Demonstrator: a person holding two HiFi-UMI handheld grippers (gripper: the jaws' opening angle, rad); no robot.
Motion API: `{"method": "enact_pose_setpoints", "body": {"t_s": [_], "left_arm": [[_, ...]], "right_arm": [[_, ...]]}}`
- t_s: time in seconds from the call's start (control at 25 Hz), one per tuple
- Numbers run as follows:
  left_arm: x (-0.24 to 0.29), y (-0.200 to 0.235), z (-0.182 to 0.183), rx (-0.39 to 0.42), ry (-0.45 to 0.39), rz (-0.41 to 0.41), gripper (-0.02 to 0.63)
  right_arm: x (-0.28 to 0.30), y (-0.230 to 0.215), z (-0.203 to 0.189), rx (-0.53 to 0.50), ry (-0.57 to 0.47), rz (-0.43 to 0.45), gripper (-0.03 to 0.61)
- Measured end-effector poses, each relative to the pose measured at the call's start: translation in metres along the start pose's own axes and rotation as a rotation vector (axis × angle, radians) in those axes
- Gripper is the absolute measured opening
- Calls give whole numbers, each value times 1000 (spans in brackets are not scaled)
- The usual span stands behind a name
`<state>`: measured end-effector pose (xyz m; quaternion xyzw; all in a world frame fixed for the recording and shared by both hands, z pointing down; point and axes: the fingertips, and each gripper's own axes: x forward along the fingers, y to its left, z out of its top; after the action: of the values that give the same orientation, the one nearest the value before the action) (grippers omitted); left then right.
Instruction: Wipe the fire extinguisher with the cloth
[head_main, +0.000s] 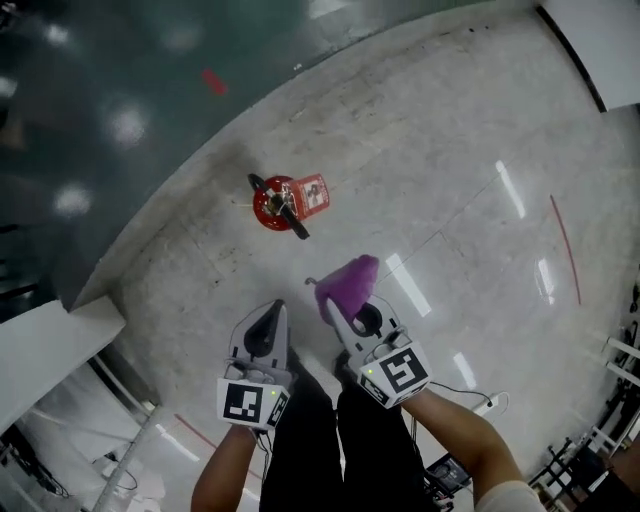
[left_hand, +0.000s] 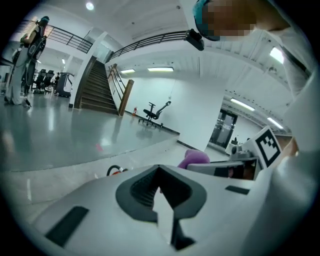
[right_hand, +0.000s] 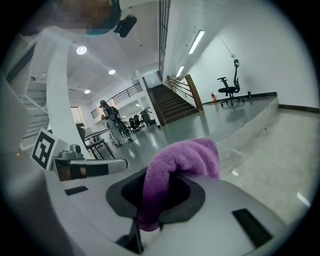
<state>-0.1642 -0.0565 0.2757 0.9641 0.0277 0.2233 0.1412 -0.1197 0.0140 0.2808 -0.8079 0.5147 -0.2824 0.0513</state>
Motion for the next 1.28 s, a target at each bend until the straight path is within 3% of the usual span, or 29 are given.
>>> {"method": "enact_pose_setpoints", "body": {"t_s": [0.2,0.4,0.64,0.88,1.28], "left_arm": [[-61,-42,89,-15,5,23,5],[-114,-80,173,-9,-43,13,5],[-171,-115,265,73,-130,44,5],[-211,-144,303,49,-154,47,5],[-221,-166,334,59,-224,40,5]], "right_arm": [[-62,54,94,-29,-29,-25,55],[-114,105,170,-96,-71,-14,55],[-173,151,253,-97,-148,-37,55],[-209,177,296,-132,-199,-75,55],[-238,185,326,-186,-281,-79,55]]}}
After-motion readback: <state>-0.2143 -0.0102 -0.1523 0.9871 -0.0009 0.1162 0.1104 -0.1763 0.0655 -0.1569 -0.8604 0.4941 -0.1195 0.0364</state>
